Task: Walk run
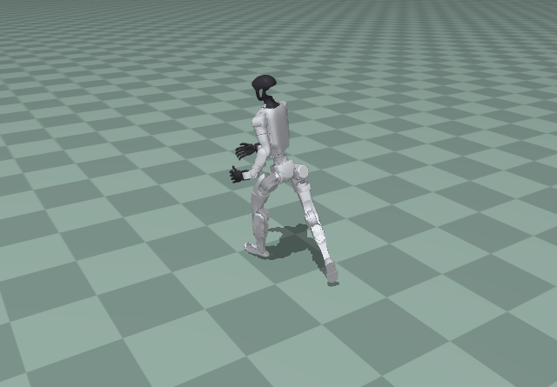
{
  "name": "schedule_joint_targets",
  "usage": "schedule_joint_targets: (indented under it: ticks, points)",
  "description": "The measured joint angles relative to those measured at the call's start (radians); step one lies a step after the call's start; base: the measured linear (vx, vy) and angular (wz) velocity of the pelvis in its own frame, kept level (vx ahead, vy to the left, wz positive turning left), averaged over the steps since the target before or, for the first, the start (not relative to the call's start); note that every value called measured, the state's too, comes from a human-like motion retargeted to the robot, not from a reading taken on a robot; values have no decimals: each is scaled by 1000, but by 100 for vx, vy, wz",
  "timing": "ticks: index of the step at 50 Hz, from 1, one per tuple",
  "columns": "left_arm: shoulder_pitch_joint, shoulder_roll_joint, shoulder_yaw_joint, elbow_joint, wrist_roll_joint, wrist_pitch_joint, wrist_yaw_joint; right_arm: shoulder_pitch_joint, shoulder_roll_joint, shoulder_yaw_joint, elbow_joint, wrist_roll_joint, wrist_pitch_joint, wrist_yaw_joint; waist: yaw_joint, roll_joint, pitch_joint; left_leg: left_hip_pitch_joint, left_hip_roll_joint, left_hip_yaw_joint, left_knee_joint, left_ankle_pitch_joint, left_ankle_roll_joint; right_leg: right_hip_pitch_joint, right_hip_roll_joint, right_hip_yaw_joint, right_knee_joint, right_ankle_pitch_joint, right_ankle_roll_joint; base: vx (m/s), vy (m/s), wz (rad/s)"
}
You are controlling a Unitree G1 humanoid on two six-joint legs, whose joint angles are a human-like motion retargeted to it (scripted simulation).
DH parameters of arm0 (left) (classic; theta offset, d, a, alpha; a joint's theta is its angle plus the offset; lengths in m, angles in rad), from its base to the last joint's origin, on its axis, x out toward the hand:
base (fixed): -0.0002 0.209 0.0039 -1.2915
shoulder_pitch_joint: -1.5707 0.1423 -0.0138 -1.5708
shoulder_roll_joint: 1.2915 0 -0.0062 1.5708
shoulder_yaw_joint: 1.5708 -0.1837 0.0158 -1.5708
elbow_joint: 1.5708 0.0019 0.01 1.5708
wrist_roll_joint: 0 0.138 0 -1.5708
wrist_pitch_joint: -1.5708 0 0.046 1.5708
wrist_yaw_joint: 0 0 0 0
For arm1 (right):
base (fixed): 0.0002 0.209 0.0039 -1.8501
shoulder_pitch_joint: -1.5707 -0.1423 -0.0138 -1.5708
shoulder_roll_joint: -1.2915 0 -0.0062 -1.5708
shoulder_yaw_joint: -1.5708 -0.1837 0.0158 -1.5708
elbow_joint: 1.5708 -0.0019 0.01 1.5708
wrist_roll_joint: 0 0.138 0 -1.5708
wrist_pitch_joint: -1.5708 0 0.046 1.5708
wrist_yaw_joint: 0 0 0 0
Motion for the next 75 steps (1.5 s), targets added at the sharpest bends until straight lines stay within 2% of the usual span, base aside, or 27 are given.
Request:
schedule_joint_targets:
  ticks: [2,5,7,10,12,14,18,20,23,25,28,30,32,35,37,40,42,46,50,55,57,60,63,67,71,73,75]
  points:
    - [-111,-26,-44,-12,35,41,-66,78,11,-58,112,-63,-39,-59,-77,52,35,34,20,-70,251,-179,146,-109,9,7,362,-84,-15,242,-58,120]
    - [-226,-44,-92,-33,23,114,-200,227,48,-117,338,-120,-64,-170,-228,103,68,208,91,-76,441,-399,131,-405,-49,35,927,-365,-109,220,-46,23]
    - [-266,-32,-139,-128,15,149,-253,307,59,-160,421,36,-60,-143,-470,89,-48,286,-51,-60,301,-383,142,-779,-211,70,1111,-577,-94,120,-10,111]
    - [-291,57,-152,-341,69,206,-259,383,-22,-190,369,364,-186,13,-738,109,-79,556,-177,-11,11,-73,73,-1081,-397,50,949,-732,-129,262,-74,136]
    - [-289,64,-170,-432,49,195,-211,429,-115,-198,325,332,-277,-7,-815,140,-62,685,-136,53,-53,284,-22,-1111,-399,-59,620,-766,-160,241,-82,119]
    - [-266,43,-175,-500,22,189,-164,442,-171,-202,274,267,-310,-29,-895,147,-42,778,-123,100,-67,459,-37,-1120,-331,15,260,-750,-67,165,-63,128]
    - [-195,28,-85,-439,116,174,-90,270,-89,-118,240,299,-286,-1,-895,7,-38,894,-203,335,115,390,125,-1043,-345,177,35,-699,-9,203,-85,-49]
    - [-160,-21,-1,-300,243,144,-42,136,-50,-37,241,292,-250,41,-821,-94,-37,862,-250,415,338,315,194,-1011,-354,310,258,-815,-88,159,-47,-114]
    - [-23,-120,18,-92,309,121,-22,-14,39,56,271,294,-181,59,-618,-203,-22,593,-282,337,685,185,241,-791,-462,331,322,-898,50,227,-64,-51]
    - [28,-175,26,-34,216,108,-142,-90,27,102,205,326,-92,100,-421,-163,-6,368,-171,308,772,71,202,-569,-360,223,170,-883,97,306,-71,-91]
    - [177,-69,101,-156,213,69,-166,-127,1,103,34,151,52,117,-236,-87,-12,136,-19,271,606,-49,140,-247,-142,120,-162,-509,107,242,-52,-138]
    - [264,-4,130,-198,184,58,-129,-115,2,108,-40,111,84,91,-154,-97,4,76,-30,238,320,-67,68,-119,-103,157,-246,-141,118,278,-45,-116]
    - [265,4,142,-197,101,31,-122,-83,25,125,-61,153,73,92,-99,-92,21,55,-25,149,67,-123,3,-11,-55,132,-245,12,120,248,-45,-64]
    - [153,65,76,-205,72,-19,-48,-6,50,24,24,108,65,103,-135,15,65,35,24,-56,-13,-118,-61,87,60,-4,-37,7,-12,126,-42,89]
    - [25,79,10,-199,132,-16,-27,79,45,-44,137,83,16,38,-157,72,131,73,45,-103,201,-102,66,-7,86,11,338,-66,-17,172,-46,52]
    - [-152,-17,-48,-96,195,28,-32,268,58,-68,345,65,-15,-22,-267,48,146,223,137,18,453,-389,157,-387,-48,30,986,-320,-65,301,-63,9]
    - [-190,-64,-103,-124,119,93,-108,365,21,-105,365,130,-31,55,-470,14,15,303,-92,-64,267,-351,142,-748,-242,43,1112,-469,-47,288,-49,84]
    - [-209,-7,-161,-302,-25,121,-60,482,-108,-169,263,218,-155,180,-808,87,-58,656,-173,26,-35,106,1,-1047,-459,-91,732,-650,-105,230,-58,139]
    - [-215,-89,-170,-457,-197,163,-17,543,-187,-176,109,227,-212,148,-960,109,-17,872,-174,90,-43,497,1,-1061,-265,141,59,-681,-49,224,-80,59]
    - [-128,-17,-64,-434,-45,123,8,290,-79,-117,130,244,-244,35,-875,-63,1,948,-220,376,337,337,130,-894,-338,317,22,-514,-45,269,-89,-92]
    - [-45,-70,-19,-295,52,91,-31,148,1,-11,120,288,-137,47,-754,-116,-15,834,-241,423,540,255,216,-872,-347,392,306,-835,-49,301,-80,-104]
    - [131,-107,-48,-112,82,50,-83,-4,72,11,27,368,166,166,-504,-113,-30,485,-99,373,825,60,218,-620,-337,337,241,-922,71,312,-58,-42]
    - [227,-51,33,-111,65,3,-143,-82,41,64,-117,328,324,244,-342,-22,-44,204,2,240,659,-39,152,-287,-136,196,-92,-629,85,229,-37,-94]
    - [303,53,106,-215,77,-38,-98,-58,-27,70,-209,215,260,243,-136,-97,5,77,-16,131,135,-63,43,-50,-89,234,-234,-40,108,272,-45,-127]
    - [115,93,26,-199,79,-18,-58,7,1,-30,-56,135,161,185,-92,-14,33,12,75,14,14,-72,-40,35,13,9,11,-1,-5,236,-55,54]
    - [-44,75,-50,-136,56,21,-60,25,-2,-53,84,97,70,46,-132,57,95,40,80,-105,213,-119,104,-49,48,15,374,-70,-43,207,-55,88]
    - [-239,-11,-95,9,-115,151,-164,77,0,-16,267,-53,-77,-187,-200,39,115,30,95,-124,450,-219,108,-271,-34,80,832,-212,-63,335,-55,7]
